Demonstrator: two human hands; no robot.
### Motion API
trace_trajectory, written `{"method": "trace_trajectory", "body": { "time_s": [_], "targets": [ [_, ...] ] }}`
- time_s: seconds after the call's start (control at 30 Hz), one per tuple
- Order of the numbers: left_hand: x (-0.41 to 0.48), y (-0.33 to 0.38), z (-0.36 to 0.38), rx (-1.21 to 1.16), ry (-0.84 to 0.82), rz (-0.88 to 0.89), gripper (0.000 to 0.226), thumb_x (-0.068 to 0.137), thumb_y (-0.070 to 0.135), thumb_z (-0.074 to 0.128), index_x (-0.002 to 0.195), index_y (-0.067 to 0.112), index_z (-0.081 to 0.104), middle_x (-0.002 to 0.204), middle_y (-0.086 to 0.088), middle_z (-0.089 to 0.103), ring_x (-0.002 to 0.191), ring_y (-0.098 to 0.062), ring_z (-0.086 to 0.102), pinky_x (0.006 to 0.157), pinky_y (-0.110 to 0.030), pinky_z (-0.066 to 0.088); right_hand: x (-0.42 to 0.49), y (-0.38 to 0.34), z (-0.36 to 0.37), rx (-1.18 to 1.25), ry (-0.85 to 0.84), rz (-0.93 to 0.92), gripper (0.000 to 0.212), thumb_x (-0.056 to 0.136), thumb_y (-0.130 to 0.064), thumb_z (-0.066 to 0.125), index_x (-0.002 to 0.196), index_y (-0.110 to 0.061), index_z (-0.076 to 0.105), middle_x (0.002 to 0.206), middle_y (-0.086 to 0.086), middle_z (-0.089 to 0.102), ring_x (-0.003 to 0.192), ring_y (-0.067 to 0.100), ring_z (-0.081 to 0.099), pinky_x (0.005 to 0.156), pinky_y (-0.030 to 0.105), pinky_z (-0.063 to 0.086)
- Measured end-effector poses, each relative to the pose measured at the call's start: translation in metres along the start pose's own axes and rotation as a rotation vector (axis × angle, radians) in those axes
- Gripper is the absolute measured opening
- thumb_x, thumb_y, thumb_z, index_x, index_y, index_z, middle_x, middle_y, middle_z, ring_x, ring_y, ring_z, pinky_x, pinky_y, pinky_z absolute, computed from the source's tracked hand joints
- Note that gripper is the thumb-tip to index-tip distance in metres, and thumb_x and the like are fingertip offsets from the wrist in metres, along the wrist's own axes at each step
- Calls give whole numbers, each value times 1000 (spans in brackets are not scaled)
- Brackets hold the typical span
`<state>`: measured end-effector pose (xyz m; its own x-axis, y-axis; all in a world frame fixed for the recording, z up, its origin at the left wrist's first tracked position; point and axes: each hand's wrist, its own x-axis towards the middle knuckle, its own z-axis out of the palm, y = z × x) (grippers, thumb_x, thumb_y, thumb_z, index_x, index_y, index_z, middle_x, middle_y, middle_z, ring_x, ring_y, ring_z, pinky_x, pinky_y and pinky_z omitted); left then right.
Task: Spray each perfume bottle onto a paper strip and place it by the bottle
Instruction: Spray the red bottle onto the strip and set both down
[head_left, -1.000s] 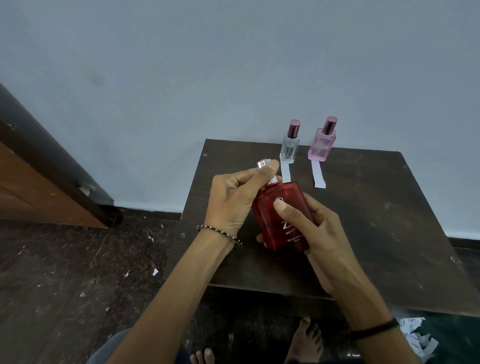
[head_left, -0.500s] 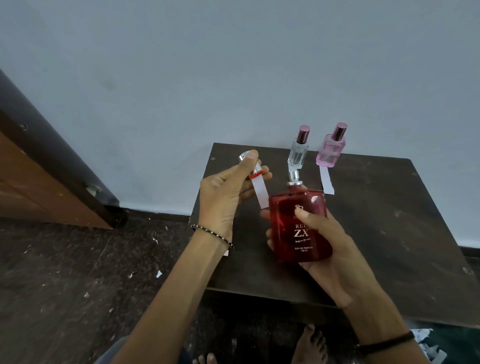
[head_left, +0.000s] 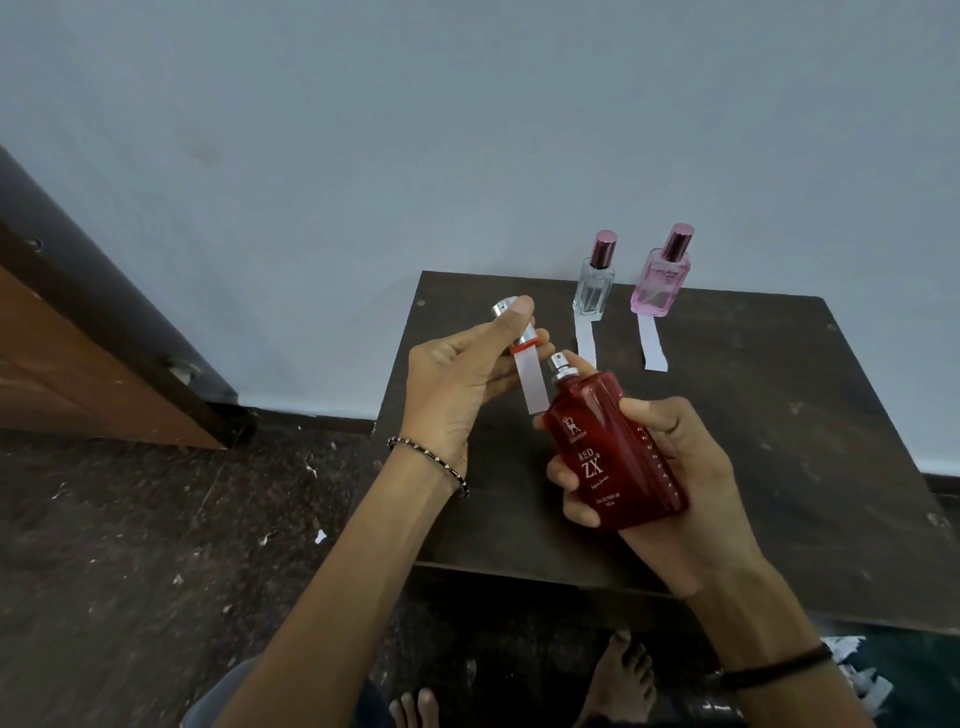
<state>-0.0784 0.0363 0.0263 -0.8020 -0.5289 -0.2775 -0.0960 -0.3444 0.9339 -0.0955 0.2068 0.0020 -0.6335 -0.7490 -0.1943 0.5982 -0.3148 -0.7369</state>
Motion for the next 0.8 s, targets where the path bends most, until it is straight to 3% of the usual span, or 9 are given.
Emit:
{"method": "trace_trajectory", "body": {
  "time_s": [0.1, 0.2, 0.27, 0.43, 0.53, 0.63, 0.8],
  "targets": [
    [-2, -1, 1, -6, -13, -3, 28, 86, 31, 74, 97, 6, 78, 93, -10, 79, 89, -22, 77, 78, -32, 62, 0, -2, 3, -222, 90, -48, 65, 72, -41, 67, 137, -37, 59, 122, 10, 64, 72, 18, 59, 50, 29, 46],
    [-4, -1, 2, -10, -19, -6, 26, 86, 29, 75, 94, 5, 78, 90, -12, 79, 86, -23, 77, 74, -31, 63, -1, -1, 6, -611, 223, -158, 69, 65, -46, 77, 131, -52, 58, 128, -8, 63, 93, 13, 68, 72, 29, 54],
    [-5, -2, 2, 14, -16, -5, 27, 85, 30, 76, 94, 5, 78, 89, -11, 79, 85, -24, 78, 75, -34, 63, -2, 3, 5, -896, 309, -264, 69, 67, -49, 82, 130, -55, 56, 124, -17, 61, 108, 3, 64, 87, 25, 54],
    [-5, -5, 5, 37, -28, 10, 29, 84, 29, 78, 95, 2, 78, 87, -12, 79, 83, -24, 78, 71, -33, 64, 1, 15, 5, -1237, 398, -442, 85, 66, -45, 85, 141, -50, 47, 115, -15, 49, 108, -13, 49, 82, -3, 41],
    [-5, -6, 5, 33, -34, 9, 29, 84, 26, 78, 95, 0, 78, 87, -13, 79, 80, -21, 78, 68, -32, 63, 2, 18, 3, -1357, 432, -452, 87, 64, -52, 82, 142, -51, 44, 116, -12, 44, 106, -11, 49, 74, -1, 43],
    [-6, -7, 6, 31, -48, -8, 28, 84, 26, 79, 92, -1, 78, 86, -15, 79, 76, -21, 77, 66, -31, 63, 3, 19, 2, -1420, 455, -460, 87, 63, -56, 79, 143, -45, 47, 119, -9, 43, 95, -7, 49, 80, 5, 39],
    [-6, -9, 7, 38, -74, -27, 29, 84, 27, 78, 94, 0, 78, 86, -13, 79, 80, -23, 78, 68, -31, 63, 3, 20, 4, -1475, 480, -480, 87, 62, -56, 77, 142, -38, 50, 122, -4, 44, 95, -4, 45, 81, 23, 49]
  ]
}}
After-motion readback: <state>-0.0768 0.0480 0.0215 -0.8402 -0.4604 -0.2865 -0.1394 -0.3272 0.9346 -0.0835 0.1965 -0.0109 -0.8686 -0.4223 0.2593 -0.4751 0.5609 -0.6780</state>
